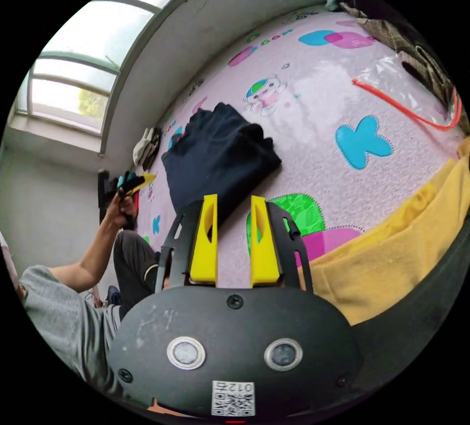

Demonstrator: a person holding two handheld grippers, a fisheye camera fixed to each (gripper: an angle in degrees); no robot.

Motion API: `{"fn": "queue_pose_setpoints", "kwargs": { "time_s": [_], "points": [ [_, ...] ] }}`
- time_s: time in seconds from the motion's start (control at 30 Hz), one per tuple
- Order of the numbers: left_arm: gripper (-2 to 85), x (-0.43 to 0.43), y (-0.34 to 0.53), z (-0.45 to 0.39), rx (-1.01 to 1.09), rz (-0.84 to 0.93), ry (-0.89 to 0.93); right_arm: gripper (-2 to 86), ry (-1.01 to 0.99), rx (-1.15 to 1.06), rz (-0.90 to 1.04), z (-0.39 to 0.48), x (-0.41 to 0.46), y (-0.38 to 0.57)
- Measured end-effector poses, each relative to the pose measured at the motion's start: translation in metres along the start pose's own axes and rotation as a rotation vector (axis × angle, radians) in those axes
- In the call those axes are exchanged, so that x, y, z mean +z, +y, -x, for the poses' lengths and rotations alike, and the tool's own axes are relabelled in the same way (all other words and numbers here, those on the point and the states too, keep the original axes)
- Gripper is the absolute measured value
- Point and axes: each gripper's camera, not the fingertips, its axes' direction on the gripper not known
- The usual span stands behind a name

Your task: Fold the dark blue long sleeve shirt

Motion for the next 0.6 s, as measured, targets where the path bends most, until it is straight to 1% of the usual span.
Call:
{"fn": "queue_pose_setpoints", "kwargs": {
  "time_s": [0.03,0.1,0.2,0.3,0.37,0.47,0.5,0.6],
  "points": [
    [9.2,0.013,0.011,0.016,-0.050,0.008,0.110,10.6,0.019,0.011,-0.030,-0.008,-0.004,-0.013],
    [10.7,0.035,0.022,0.033,-0.096,0.030,0.193,11.5,0.053,0.022,-0.064,-0.018,-0.003,-0.033],
    [12.0,0.064,0.028,0.047,-0.124,0.018,0.243,12.5,0.069,0.047,-0.054,-0.032,0.011,-0.058],
    [11.6,0.088,0.022,0.063,-0.167,0.015,0.257,12.2,0.075,0.064,-0.001,-0.040,0.032,-0.070],
    [10.1,0.101,0.017,0.074,-0.172,0.019,0.282,9.0,0.076,0.078,0.038,-0.043,0.046,-0.072],
    [7.7,0.110,0.007,0.093,-0.160,0.027,0.286,5.4,0.051,0.095,0.004,-0.044,0.046,-0.064],
    [7.0,0.110,0.002,0.101,-0.147,0.046,0.290,5.2,0.048,0.100,0.006,-0.044,0.046,-0.061],
    [6.0,0.100,-0.007,0.117,-0.051,0.100,0.227,5.1,0.014,0.080,0.086,-0.041,0.053,-0.038]
  ]
}}
